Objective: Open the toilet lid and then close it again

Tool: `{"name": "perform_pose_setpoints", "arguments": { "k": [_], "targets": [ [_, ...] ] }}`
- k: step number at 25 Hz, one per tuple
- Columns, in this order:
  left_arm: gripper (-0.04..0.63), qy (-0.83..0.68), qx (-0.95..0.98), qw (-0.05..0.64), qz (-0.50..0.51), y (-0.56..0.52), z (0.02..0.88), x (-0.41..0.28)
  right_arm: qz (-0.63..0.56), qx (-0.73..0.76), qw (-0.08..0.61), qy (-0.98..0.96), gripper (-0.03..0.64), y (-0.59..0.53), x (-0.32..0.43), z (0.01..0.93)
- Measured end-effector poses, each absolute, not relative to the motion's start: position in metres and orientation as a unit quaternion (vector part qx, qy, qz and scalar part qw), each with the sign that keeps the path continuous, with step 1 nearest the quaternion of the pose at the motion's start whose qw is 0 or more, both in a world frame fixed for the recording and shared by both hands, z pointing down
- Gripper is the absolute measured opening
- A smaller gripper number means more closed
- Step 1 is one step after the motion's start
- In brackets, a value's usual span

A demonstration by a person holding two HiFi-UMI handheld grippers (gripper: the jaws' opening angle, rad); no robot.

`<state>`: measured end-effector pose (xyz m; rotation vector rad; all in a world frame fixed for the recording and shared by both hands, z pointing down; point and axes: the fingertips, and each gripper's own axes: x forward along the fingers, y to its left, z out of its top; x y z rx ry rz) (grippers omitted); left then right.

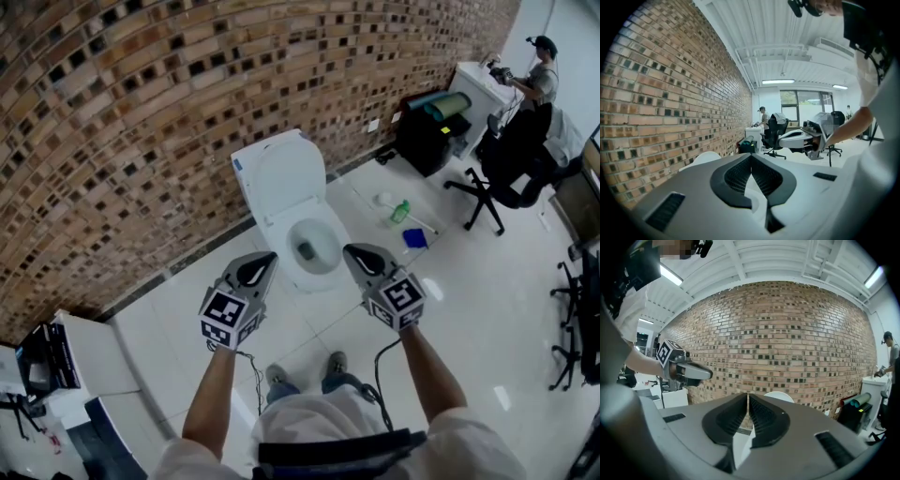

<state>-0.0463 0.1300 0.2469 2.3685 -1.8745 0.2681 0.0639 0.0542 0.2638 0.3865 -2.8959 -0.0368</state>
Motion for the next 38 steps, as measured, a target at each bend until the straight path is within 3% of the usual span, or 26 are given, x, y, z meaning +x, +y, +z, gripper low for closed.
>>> {"name": "perform_pose_setpoints", "arguments": {
  "k": [13, 23, 38],
  "targets": [
    [-0.005, -0.661, 0.748, 0.027, 0.062, 0.123, 0.217, -0.010, -0.026, 0.091, 0.097, -0.991, 0.011, 0.038, 0.110, 0.245],
    [-0.005, -0.707, 0.704, 0.036, 0.059, 0.069, 0.233, 0.030, -0.004, 0.052, 0.121, -0.991, 0.011, -0.057, 0.187, 0.267],
    [-0.005, -0.775, 0.626, 0.082, 0.041, -0.094, 0.286, 0.018, -0.062, -0.126, 0.184, -0.973, 0.022, -0.248, 0.112, 0.287]
  ]
}}
